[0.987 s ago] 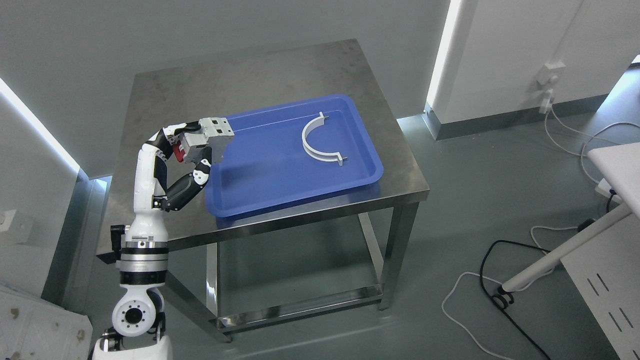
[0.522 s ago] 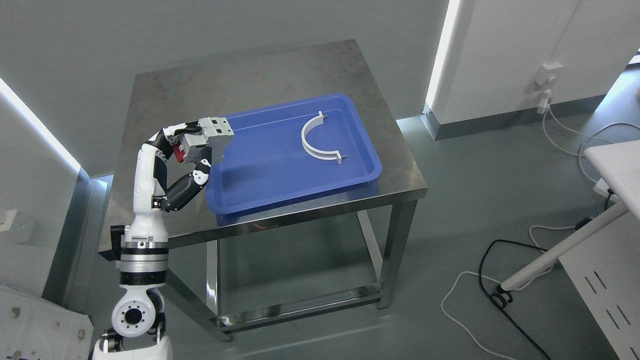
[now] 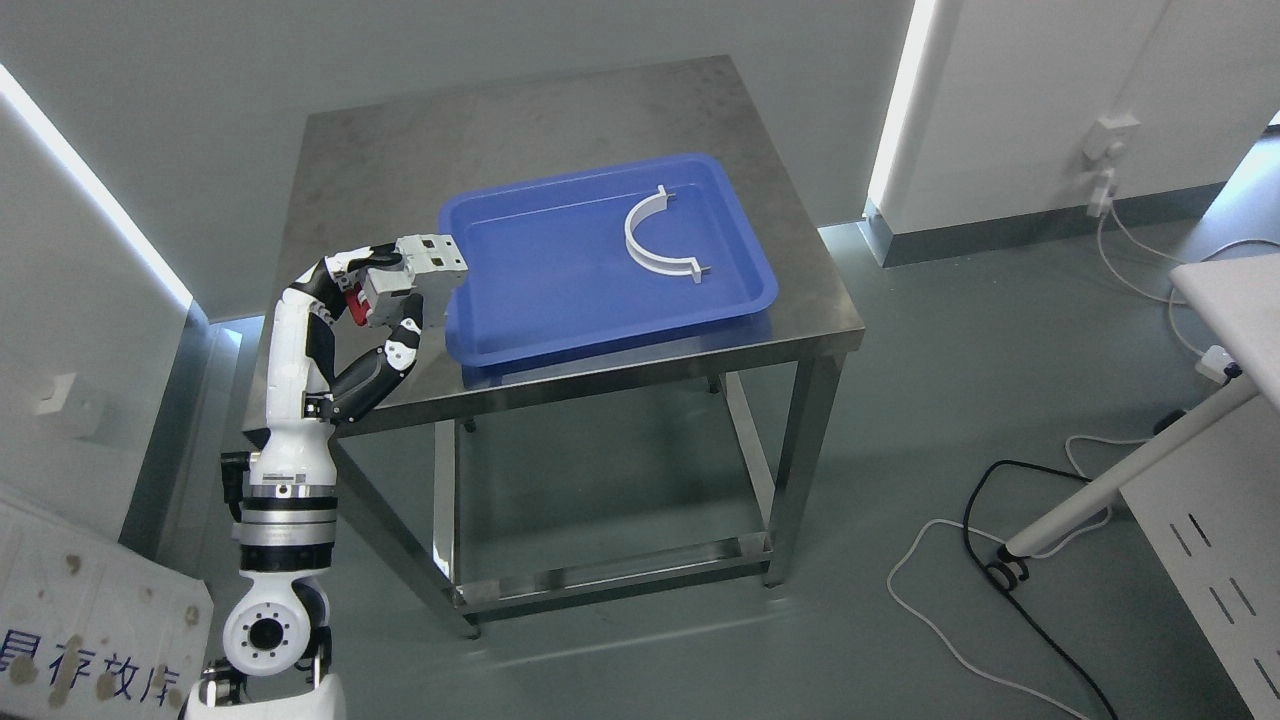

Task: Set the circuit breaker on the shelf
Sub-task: 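Carry the circuit breaker in the left hand toward the blue bin shelf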

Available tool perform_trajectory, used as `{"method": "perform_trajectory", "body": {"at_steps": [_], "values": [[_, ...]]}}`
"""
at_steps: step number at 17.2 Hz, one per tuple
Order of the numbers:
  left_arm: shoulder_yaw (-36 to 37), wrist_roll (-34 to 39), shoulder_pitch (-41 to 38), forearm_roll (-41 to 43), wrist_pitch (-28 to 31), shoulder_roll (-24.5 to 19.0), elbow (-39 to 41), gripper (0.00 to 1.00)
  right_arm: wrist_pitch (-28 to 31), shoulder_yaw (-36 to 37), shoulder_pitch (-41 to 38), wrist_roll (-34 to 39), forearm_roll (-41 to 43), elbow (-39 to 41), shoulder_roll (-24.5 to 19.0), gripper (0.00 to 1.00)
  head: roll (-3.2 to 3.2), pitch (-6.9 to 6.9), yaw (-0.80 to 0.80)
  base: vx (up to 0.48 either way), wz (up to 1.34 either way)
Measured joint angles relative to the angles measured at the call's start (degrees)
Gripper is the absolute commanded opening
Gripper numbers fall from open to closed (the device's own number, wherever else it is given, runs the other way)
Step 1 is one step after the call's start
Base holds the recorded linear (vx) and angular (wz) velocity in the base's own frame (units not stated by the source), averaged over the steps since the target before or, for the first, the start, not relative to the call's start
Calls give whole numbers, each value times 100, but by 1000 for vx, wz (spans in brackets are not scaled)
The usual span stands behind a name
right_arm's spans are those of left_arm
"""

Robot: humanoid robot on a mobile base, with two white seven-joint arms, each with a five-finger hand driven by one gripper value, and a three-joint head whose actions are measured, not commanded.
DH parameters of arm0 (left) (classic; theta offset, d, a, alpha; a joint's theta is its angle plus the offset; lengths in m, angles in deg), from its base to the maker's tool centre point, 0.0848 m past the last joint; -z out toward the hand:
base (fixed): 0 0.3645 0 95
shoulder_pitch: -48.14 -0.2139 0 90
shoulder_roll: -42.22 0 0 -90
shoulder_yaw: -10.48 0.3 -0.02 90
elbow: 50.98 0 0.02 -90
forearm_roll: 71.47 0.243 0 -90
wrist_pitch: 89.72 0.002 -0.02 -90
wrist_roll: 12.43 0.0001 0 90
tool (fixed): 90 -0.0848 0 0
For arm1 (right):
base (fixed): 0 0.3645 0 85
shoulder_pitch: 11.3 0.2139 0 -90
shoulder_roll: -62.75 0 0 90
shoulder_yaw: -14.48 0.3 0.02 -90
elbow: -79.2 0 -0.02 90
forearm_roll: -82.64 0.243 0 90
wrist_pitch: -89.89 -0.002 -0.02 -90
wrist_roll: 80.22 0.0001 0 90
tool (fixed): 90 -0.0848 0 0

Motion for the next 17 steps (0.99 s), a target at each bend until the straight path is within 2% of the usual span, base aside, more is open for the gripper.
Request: {"method": "perform_trajectory", "body": {"at_steps": [17], "values": [[79,0,-86,-165,-219,1,29,20,0,0,0,0,0,0,0,100,0,0,0,-253,174]]}}
